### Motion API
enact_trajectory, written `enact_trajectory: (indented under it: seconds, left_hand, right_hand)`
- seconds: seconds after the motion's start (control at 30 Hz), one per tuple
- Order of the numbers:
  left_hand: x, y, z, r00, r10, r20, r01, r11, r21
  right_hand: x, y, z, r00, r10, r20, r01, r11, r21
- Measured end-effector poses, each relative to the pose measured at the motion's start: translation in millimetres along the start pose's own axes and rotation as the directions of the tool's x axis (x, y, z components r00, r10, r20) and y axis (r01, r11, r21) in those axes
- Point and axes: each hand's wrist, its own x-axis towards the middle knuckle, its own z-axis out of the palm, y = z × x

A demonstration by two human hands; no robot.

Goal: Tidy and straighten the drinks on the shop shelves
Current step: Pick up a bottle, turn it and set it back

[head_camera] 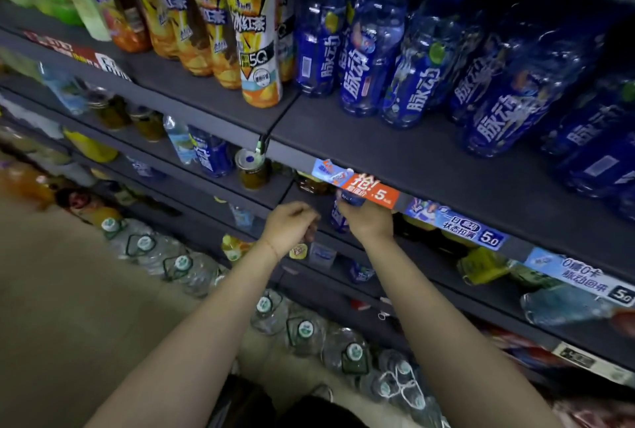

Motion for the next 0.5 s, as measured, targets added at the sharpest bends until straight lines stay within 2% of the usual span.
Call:
enact_trajectory:
  seconds: [0.1, 0.2, 0.33, 0.5]
  left_hand:
    - [1.1, -10.7, -2.5, 1.000, -0.009, 0.008, 0.009, 1.000, 0.014]
    - [-1.3, -17.7, -6.7, 1.000, -0.018, 0.023, 0.017, 0.999, 0.047]
    - [-5.4, -22.3, -13.0, 0.999, -0.032, 0.025, 0.031, 0.999, 0.038]
    - [-8.8, -29.8, -25.4, 0.997, -0.004, 0.080, -0.015, 0.973, 0.231]
  right_hand:
    - [-1.2, -3.3, 14.7, 0.994, 0.056, -0.097, -0.044, 0.993, 0.114]
    - [0.1, -7.2, 19.3, 0.987, 0.092, -0.132, -0.064, 0.977, 0.205]
    - [-4.9, -7.4, 14.0, 0.986, 0.058, -0.158, -0.034, 0.988, 0.153]
    - [-28.8, -8.1, 15.5, 0.998, -0.001, -0.062, 0.015, 0.974, 0.227]
